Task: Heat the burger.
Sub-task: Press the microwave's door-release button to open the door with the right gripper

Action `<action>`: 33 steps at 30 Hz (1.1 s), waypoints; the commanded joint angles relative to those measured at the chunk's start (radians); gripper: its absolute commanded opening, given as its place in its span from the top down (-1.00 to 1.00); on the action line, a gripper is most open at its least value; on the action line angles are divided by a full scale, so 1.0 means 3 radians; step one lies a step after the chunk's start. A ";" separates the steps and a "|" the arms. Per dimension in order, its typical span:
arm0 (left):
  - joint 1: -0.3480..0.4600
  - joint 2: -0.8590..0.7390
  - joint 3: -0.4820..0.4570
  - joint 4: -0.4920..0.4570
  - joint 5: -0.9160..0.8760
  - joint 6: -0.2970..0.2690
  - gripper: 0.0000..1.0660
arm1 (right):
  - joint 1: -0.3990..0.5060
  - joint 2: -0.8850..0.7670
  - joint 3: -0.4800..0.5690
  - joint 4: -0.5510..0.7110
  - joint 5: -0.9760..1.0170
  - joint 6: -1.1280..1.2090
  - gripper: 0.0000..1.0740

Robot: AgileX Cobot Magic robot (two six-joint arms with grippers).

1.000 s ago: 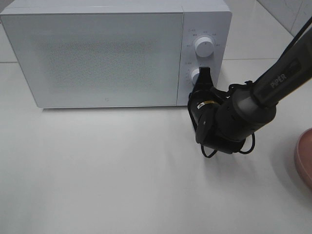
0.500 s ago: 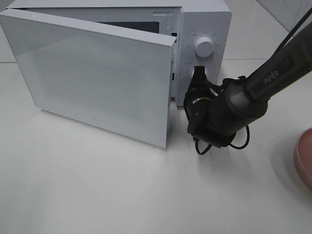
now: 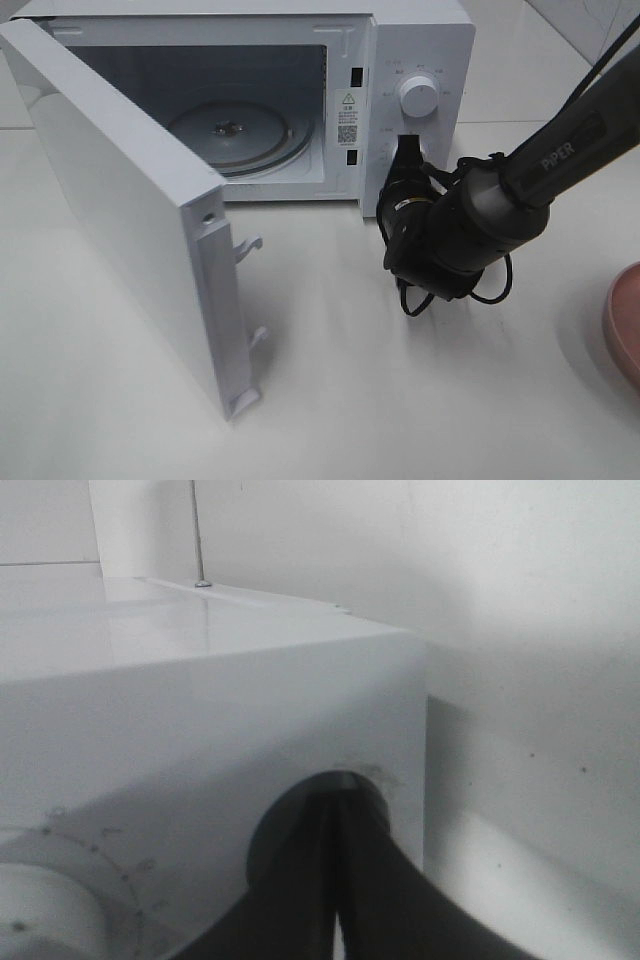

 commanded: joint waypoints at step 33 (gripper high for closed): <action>0.0013 -0.0050 0.0010 -0.0020 -0.0053 0.0007 -0.75 | -0.0057 -0.0560 0.0587 -0.0927 0.0120 0.0327 1.00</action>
